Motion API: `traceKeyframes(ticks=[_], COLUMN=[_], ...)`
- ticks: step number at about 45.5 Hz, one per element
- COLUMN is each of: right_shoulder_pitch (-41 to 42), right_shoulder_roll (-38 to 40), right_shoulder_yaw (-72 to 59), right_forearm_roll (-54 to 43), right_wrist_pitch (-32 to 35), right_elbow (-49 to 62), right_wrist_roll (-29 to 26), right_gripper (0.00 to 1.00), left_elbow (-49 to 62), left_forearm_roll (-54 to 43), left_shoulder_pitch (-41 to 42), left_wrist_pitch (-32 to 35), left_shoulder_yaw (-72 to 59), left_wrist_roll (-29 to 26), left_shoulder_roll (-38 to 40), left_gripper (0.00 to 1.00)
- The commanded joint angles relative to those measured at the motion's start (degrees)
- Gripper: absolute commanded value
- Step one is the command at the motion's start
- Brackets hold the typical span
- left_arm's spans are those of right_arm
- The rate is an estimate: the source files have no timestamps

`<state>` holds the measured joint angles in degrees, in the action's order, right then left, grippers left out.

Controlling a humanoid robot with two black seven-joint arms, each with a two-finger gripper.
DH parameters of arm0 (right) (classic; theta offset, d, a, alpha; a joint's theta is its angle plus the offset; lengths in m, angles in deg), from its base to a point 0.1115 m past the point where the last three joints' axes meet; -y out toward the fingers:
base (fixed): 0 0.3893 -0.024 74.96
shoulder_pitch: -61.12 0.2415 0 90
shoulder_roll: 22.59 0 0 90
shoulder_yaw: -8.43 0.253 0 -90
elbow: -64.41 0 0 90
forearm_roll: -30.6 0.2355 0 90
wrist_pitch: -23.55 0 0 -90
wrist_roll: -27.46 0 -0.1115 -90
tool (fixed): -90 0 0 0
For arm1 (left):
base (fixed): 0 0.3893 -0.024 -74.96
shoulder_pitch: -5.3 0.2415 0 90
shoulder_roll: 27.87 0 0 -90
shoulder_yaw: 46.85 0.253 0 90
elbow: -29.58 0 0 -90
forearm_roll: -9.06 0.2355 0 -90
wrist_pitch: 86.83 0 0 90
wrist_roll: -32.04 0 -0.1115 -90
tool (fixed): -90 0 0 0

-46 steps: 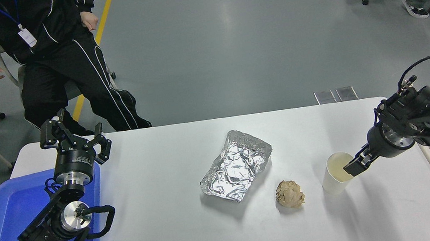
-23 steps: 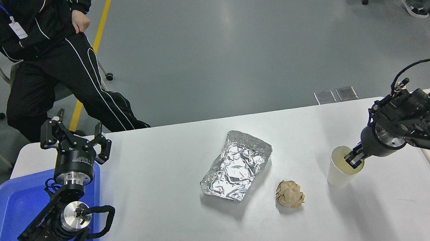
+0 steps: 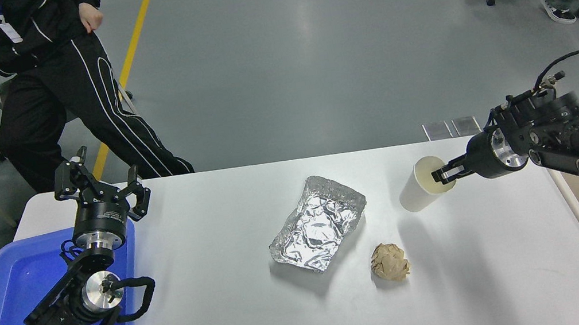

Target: Dispose of the paper cup in the dustbin

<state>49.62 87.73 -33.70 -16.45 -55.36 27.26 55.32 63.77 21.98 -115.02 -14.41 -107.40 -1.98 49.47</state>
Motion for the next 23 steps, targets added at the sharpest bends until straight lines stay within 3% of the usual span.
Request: traceKeyframes(ticks=[1, 10, 16, 23], right_shoulder_pitch=[0.7, -7.3, -17.5, -20.5], right_shoulder_roll=[1.4, -0.5, -3.4, -2.4], right_shoulder_yaw=[10.0, 15.8, 16.1, 23.2], right_forearm_roll=[10.8, 23.6, 34.5, 38.8], right_wrist_pitch=[0.3, 1.9, 0.9, 0.0], right_elbow=[7.7, 29.5, 42.4, 44.8], right_wrist_roll=[1.2, 0.5, -1.8, -8.0], right_gripper=[0.00, 0.00, 0.00, 0.00], left_elbow=[0.0, 0.0, 0.0, 0.0], left_forearm_roll=[0.0, 0.0, 0.0, 0.0], left_shoulder_pitch=[0.0, 0.0, 0.0, 0.0], left_wrist_pitch=[0.0, 0.0, 0.0, 0.0], left_shoulder_yaw=[0.0, 0.0, 0.0, 0.0], left_wrist_roll=[0.0, 0.0, 0.0, 0.0], left_shoulder_roll=[0.0, 0.0, 0.0, 0.0], left_gripper=[1.00, 1.00, 1.00, 1.00])
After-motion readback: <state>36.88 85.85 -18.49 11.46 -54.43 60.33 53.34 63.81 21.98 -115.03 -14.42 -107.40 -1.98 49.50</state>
